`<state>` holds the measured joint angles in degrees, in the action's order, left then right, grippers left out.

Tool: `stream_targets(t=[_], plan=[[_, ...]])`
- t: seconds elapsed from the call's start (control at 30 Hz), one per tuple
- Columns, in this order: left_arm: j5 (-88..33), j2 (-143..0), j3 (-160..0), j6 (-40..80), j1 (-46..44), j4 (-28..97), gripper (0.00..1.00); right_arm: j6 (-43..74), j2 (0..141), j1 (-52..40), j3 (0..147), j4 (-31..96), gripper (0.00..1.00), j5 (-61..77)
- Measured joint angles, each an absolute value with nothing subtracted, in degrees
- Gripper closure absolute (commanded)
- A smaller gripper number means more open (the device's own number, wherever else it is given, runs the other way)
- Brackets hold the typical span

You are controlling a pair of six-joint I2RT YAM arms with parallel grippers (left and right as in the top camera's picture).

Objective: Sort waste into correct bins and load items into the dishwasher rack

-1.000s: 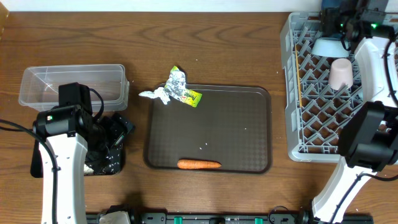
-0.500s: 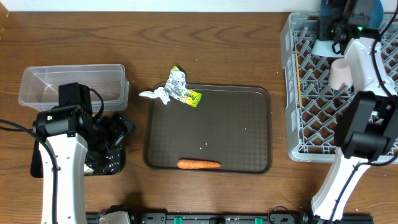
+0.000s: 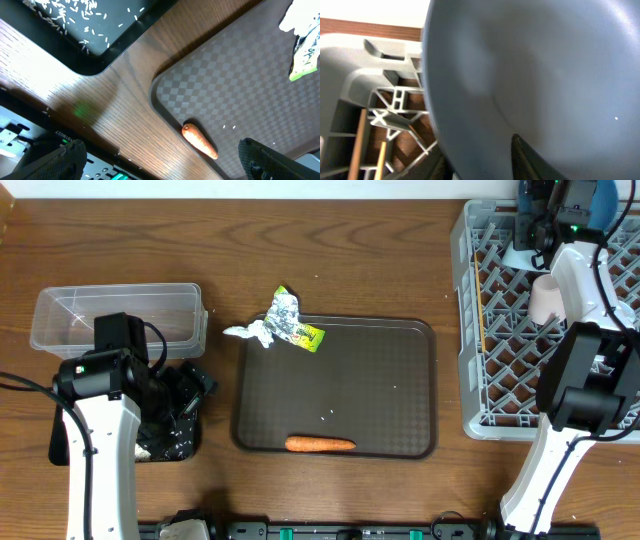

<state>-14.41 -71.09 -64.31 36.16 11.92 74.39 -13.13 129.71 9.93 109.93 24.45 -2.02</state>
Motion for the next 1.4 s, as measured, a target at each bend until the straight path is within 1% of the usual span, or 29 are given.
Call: stream_targets(t=[0.1, 0.27, 0.4, 0.5, 0.97, 1.13, 1.4], plan=[[-14.41, -71.09, -64.31, 36.16, 11.92, 74.39, 0.0, -12.99, 129.71, 9.93, 110.0, 24.6, 0.79, -3.22], [-14.41, -71.09, -64.34, 36.16, 11.92, 74.39, 0.0, -13.17, 129.71, 9.93, 110.21, 25.06, 0.9, -4.54], [-14.41, -71.09, -64.31, 36.14, 11.92, 74.39, 0.0, -13.34, 129.71, 9.93, 111.15, 25.08, 0.92, -5.34], [-14.41, -71.09, -64.31, 36.14, 11.92, 74.39, 0.0, -13.17, 129.69, 9.93, 111.57, 25.1, 0.99, -5.69], [-14.41, -71.09, -64.31, 36.14, 11.92, 74.39, 0.0, -7.88, 127.39, 10.61, 112.18, 26.89, 0.99, -2.37], [-14.44, -71.09, -64.31, 36.16, 11.92, 74.39, 0.0, -3.75, 126.15, 14.28, 112.2, 26.83, 0.99, 6.02], [-14.41, -71.09, -64.31, 36.16, 11.92, 74.39, 0.0, 5.61, 124.79, 25.39, 112.16, 20.78, 0.99, 33.08]])
